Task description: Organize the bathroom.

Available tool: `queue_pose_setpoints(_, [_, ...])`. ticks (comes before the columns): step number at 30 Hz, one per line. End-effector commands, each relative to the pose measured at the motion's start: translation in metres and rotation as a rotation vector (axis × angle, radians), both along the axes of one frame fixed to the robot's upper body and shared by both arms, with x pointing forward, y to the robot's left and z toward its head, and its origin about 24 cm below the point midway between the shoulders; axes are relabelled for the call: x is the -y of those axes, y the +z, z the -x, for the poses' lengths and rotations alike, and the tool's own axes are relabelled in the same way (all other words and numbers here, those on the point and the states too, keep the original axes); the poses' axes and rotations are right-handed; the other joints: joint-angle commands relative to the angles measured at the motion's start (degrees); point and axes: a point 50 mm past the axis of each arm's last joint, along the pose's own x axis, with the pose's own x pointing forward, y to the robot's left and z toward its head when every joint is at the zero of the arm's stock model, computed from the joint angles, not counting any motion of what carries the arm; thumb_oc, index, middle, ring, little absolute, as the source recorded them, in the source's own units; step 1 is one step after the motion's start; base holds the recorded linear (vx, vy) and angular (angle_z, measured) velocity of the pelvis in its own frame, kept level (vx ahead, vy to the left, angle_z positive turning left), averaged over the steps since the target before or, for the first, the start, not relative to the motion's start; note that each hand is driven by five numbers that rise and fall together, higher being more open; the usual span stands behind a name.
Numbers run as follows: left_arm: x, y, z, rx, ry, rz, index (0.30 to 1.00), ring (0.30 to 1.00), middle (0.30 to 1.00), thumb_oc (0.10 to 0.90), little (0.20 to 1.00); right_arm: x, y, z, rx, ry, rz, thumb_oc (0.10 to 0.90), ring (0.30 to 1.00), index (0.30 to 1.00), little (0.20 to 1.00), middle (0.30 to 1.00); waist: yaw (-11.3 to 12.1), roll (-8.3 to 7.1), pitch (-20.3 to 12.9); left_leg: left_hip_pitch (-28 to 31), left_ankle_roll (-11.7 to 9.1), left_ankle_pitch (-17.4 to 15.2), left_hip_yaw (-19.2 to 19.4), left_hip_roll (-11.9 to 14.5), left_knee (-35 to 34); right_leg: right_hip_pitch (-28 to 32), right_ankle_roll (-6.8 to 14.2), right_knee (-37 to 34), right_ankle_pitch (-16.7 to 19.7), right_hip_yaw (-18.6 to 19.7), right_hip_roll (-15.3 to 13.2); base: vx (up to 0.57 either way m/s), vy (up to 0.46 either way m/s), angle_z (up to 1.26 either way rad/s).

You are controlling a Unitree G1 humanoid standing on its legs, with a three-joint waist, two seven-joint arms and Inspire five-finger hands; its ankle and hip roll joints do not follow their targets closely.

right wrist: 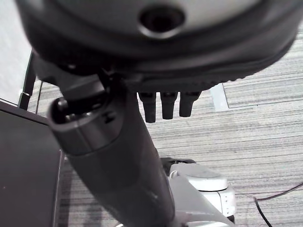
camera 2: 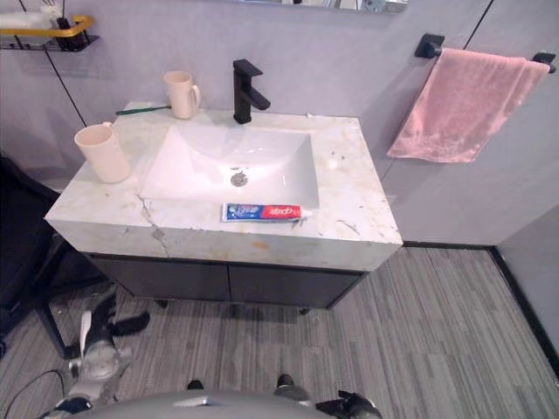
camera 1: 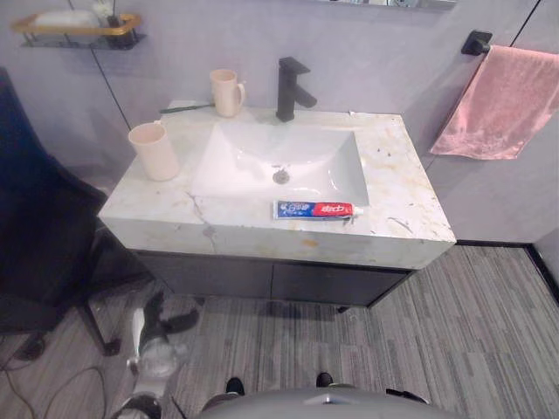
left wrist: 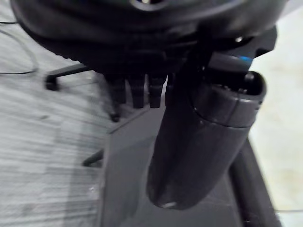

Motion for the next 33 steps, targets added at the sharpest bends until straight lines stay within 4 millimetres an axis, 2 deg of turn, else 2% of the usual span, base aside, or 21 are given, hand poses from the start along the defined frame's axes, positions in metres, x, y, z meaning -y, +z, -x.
queue_pose_setpoints(1, [0.006, 0.12, -0.077, 0.61, -0.168, -0.278, 0.9, 0.9, 0.9, 0.8, 0.9, 0.012, 0.004, -0.009, 0.018, -0.068, 0.029, 0.8, 0.9, 0.9, 0.9, 0.9, 2.79, 2.17, 0.64, -0.22, 0.78, -3.73, -3.29, 0.85, 0.26, -2.13, 0.94, 2.45, -2.2, 0.14, 2.13, -0.01, -0.007, 0.1])
queue_pose_setpoints(2, [0.004, 0.146, -0.081, 0.703, -0.177, -0.325, 0.9, 0.9, 0.9, 0.8, 0.9, 0.011, 0.003, -0.006, 0.012, -0.088, 0.025, 0.8, 0.9, 0.9, 0.9, 0.9, 3.35, 2.11, 0.56, -0.25, 0.82, -3.89, -3.46, 0.78, 0.26, -2.0, 0.9, 2.29, -2.19, -0.03, 2.08, -0.01, -0.024, 0.17])
queue_pose_setpoints(3, [0.006, 0.184, -0.081, 0.858, -0.194, -0.364, 0.9, 0.9, 0.9, 0.8, 0.9, 0.009, 0.002, -0.002, 0.001, -0.118, 0.014, 0.8, 0.9, 0.9, 0.9, 0.9, 4.07, 1.88, 0.49, -0.2, 0.86, -4.13, -3.76, 0.7, 0.26, -1.56, 0.91, 1.92, -2.13, -0.46, 1.95, 0.0, -0.032, 0.12])
queue_pose_setpoints(5, [0.012, 0.215, -0.074, 1.044, -0.212, -0.404, 0.9, 0.9, 0.9, 0.8, 0.9, 0.005, 0.0, 0.003, -0.011, -0.143, 0.004, 0.8, 0.9, 0.9, 0.9, 0.9, 4.68, 1.65, 0.31, -0.18, 0.81, -4.19, -4.21, 0.68, 0.26, -1.08, 1.02, 1.46, -1.93, -1.03, 1.88, -0.01, -0.043, 0.16])
queue_pose_setpoints(6, [0.013, 0.225, -0.073, 1.078, -0.216, -0.407, 0.9, 0.9, 0.9, 0.8, 0.9, 0.004, 0.0, 0.004, -0.012, -0.148, 0.002, 0.8, 0.9, 0.9, 0.9, 0.9, 4.84, 1.59, 0.21, -0.17, 0.79, -4.22, -4.28, 0.67, 0.26, -0.97, 1.02, 1.36, -1.91, -1.09, 1.89, -0.01, -0.053, 0.3])
queue_pose_setpoints(7, [0.02, 0.25, -0.066, 1.22, -0.233, -0.408, 0.9, 0.9, 0.9, 0.8, 0.9, 0.0, -0.002, 0.008, -0.014, -0.154, -0.005, 0.8, 0.9, 0.9, 0.9, 0.9, 4.88, 1.36, -0.13, 0.01, 0.7, -4.33, -4.46, 0.68, 0.26, -0.57, 1.0, 1.06, -1.9, -1.23, 1.96, 0.0, -0.033, 0.17])
queue_pose_setpoints(8, [0.021, 0.251, -0.066, 1.227, -0.235, -0.406, 0.9, 0.9, 0.9, 0.8, 0.9, -0.001, -0.002, 0.008, -0.014, -0.152, -0.006, 0.8, 0.9, 0.9, 0.9, 0.9, 4.84, 1.34, -0.15, 0.04, 0.7, -4.35, -4.47, 0.69, 0.26, -0.54, 1.0, 1.04, -1.91, -1.24, 1.97, -0.01, -0.043, 0.2])
queue_pose_setpoints(10, [0.031, 0.277, -0.06, 1.364, -0.281, -0.433, 0.9, 0.9, 0.9, 0.8, 0.9, -0.004, -0.003, 0.011, -0.017, -0.14, -0.009, 0.8, 0.9, 0.9, 0.9, 0.9, 4.52, 1.23, -0.68, 0.18, 0.54, -4.5, -4.52, 0.75, 0.26, -0.32, 1.0, 0.8, -2.05, -1.18, 2.05, -0.02, -0.037, 0.06])
queue_pose_setpoints(14, [0.048, 0.311, -0.057, 1.513, -0.369, -0.433, 0.9, 0.9, 0.9, 0.8, 0.9, -0.003, -0.003, 0.013, -0.029, -0.103, -0.001, 0.8, 0.9, 0.9, 0.9, 0.9, 3.52, 1.38, -1.56, 0.71, 0.3, -4.77, -4.05, 1.03, 0.26, 0.04, 1.12, 0.53, -2.33, -0.81, 2.24, -0.03, -0.03, -0.02])
queue_pose_setpoints(18, [0.07, 0.343, -0.063, 1.545, -0.528, -0.432, 0.9, 0.9, 0.9, 0.8, 0.9, 0.002, -0.002, 0.007, -0.029, -0.071, 0.013, 0.8, 0.9, 0.9, 0.9, 0.9, 2.08, 1.82, -2.49, 1.49, -0.08, -4.74, -3.38, 1.59, 0.26, 0.64, 1.18, 0.18, -2.62, -0.27, 2.59, -0.03, -0.03, -0.04])
queue_pose_setpoints(19, [0.072, 0.345, -0.063, 1.543, -0.544, -0.431, 0.9, 0.9, 0.9, 0.8, 0.9, 0.002, -0.002, 0.007, -0.029, -0.067, 0.014, 0.8, 0.9, 0.9, 0.9, 0.9, 2.01, 1.83, -2.53, 1.55, -0.12, -4.74, -3.3, 1.65, 0.26, 0.68, 1.19, 0.16, -2.65, -0.24, 2.62, -0.02, -0.027, -0.05])
queue_pose_setpoints(21, [0.081, 0.356, -0.068, 1.506, -0.638, -0.431, 0.9, 0.9, 0.9, 0.8, 0.9, 0.005, -0.001, 0.005, -0.034, -0.043, 0.02, 0.8, 0.9, 0.9, 0.9, 0.9, 1.33, 2.13, -2.94, 1.95, -0.34, -4.73, -2.81, 1.94, 0.26, 0.88, 1.22, 0.12, -2.83, 0.11, 2.73, -0.01, -0.018, -0.06])
queue_pose_setpoints(23, [0.089, 0.364, -0.076, 1.418, -0.736, -0.438, 0.9, 0.9, 0.9, 0.8, 0.9, 0.007, 0.0, 0.002, -0.037, -0.025, 0.026, 0.8, 0.9, 0.9, 0.9, 0.9, 0.83, 2.46, -3.13, 2.29, -0.48, -4.74, -2.32, 2.18, 0.26, 1.04, 1.27, 0.11, -2.92, 0.37, 2.88, -0.02, -0.014, -0.07])
queue_pose_setpoints(24, [0.096, 0.366, -0.082, 1.325, -0.845, -0.455, 0.9, 0.9, 0.9, 0.8, 0.9, 0.009, 0.001, 0.0, -0.037, -0.013, 0.031, 0.8, 0.9, 0.9, 0.9, 0.9, 0.45, 2.74, -3.33, 2.43, -0.55, -4.72, -2.02, 2.29, 0.26, 1.08, 1.29, 0.08, -2.99, 0.6, 3.0, -0.01, -0.003, -0.09])
queue_pose_setpoints(25, [0.105, 0.366, -0.092, 1.18, -0.97, -0.456, 0.9, 0.9, 0.9, 0.8, 0.9, 0.012, 0.002, -0.002, -0.04, 0.0, 0.039, 0.8, 0.9, 0.9, 0.9, 0.9, 0.0, 3.29, -3.44, 2.92, -0.64, -4.92, -1.71, 2.43, 0.26, 1.45, 1.37, 0.12, -3.27, 0.81, 3.17, -0.02, -0.002, -0.14])
queue_pose_setpoints(27, [0.113, 0.362, -0.103, 1.017, -1.091, -0.46, 0.9, 0.9, 0.9, 0.8, 0.9, 0.015, 0.003, -0.005, -0.041, 0.013, 0.048, 0.8, 0.9, 0.9, 0.9, 0.9, -0.48, 3.77, -3.77, 2.8, -0.72, -4.56, -1.33, 2.51, 0.26, 1.22, 1.4, 0.06, -3.09, 1.04, 3.27, -0.01, 0.009, -0.13])
queue_pose_setpoints(28, [0.115, 0.362, -0.109, 0.942, -1.133, -0.453, 0.9, 0.9, 0.9, 0.8, 0.9, 0.018, 0.004, -0.006, -0.042, 0.019, 0.054, 0.8, 0.9, 0.9, 0.9, 0.9, -0.8, 4.09, -3.92, 2.86, -0.75, -4.49, -1.26, 2.47, 0.26, 1.24, 1.43, 0.06, -3.07, 1.15, 3.34, -0.01, 0.013, -0.07])
queue_pose_setpoints(30, [0.118, 0.358, -0.126, 0.742, -1.211, -0.552, 0.9, 0.9, 0.9, 0.8, 0.9, 0.024, 0.007, -0.013, -0.046, 0.034, 0.066, 0.8, 0.9, 0.9, 0.9, 0.9, -1.52, 4.76, -4.19, 3.12, -0.8, -4.46, -0.78, 2.57, 0.26, 1.24, 1.47, -0.01, -3.12, 1.36, 3.5, -0.01, 0.007, -0.06])
queue_pose_setpoints(31, [0.118, 0.358, -0.126, 0.742, -1.211, -0.552, 0.9, 0.9, 0.9, 0.8, 0.9, 0.024, 0.007, -0.013, -0.046, 0.034, 0.066, 0.8, 0.9, 0.9, 0.9, 0.9, -1.52, 4.76, -4.19, 3.12, -0.8, -4.46, -0.78, 2.57, 0.26, 1.24, 1.47, -0.01, -3.12, 1.36, 3.5, 0.0, 0.001, -0.08])
queue_pose_setpoints(33, [0.117, 0.351, -0.146, 0.544, -1.256, -0.638, 0.9, 0.9, 0.9, 0.8, 0.9, 0.03, 0.01, -0.019, -0.051, 0.038, 0.079, 0.8, 0.9, 0.9, 0.9, 0.9, -2.21, 5.51, -4.47, 3.36, -0.81, -4.46, -0.32, 2.62, 0.26, 1.18, 1.41, -0.08, -3.19, 1.69, 3.69, 0.0, 0.001, -0.12])
